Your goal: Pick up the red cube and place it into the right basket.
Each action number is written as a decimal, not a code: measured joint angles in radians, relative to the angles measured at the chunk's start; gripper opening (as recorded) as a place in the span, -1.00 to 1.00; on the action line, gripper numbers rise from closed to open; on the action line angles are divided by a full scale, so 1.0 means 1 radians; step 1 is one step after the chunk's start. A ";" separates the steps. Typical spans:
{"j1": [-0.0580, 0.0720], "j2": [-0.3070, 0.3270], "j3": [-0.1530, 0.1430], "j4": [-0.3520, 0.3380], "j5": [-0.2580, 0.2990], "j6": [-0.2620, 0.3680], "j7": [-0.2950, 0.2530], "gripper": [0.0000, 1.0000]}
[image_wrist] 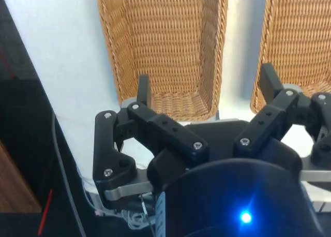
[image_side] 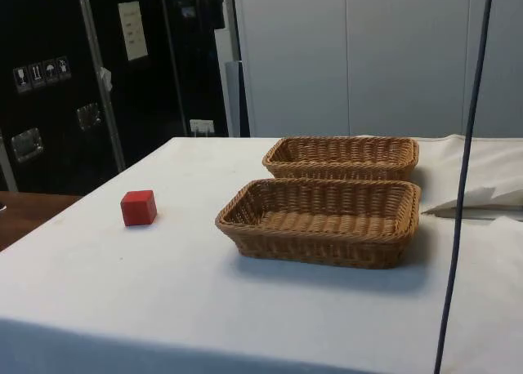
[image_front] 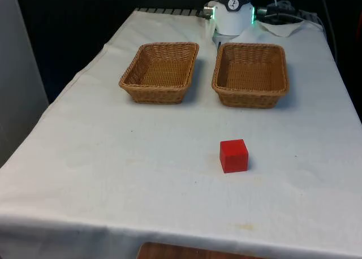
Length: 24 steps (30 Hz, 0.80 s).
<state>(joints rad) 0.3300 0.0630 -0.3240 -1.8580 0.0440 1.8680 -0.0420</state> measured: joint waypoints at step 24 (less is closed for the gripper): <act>0.003 0.102 0.056 0.036 0.000 0.173 -0.021 1.00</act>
<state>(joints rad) 0.3330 0.1650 -0.2680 -1.8220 0.0440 2.0410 -0.0630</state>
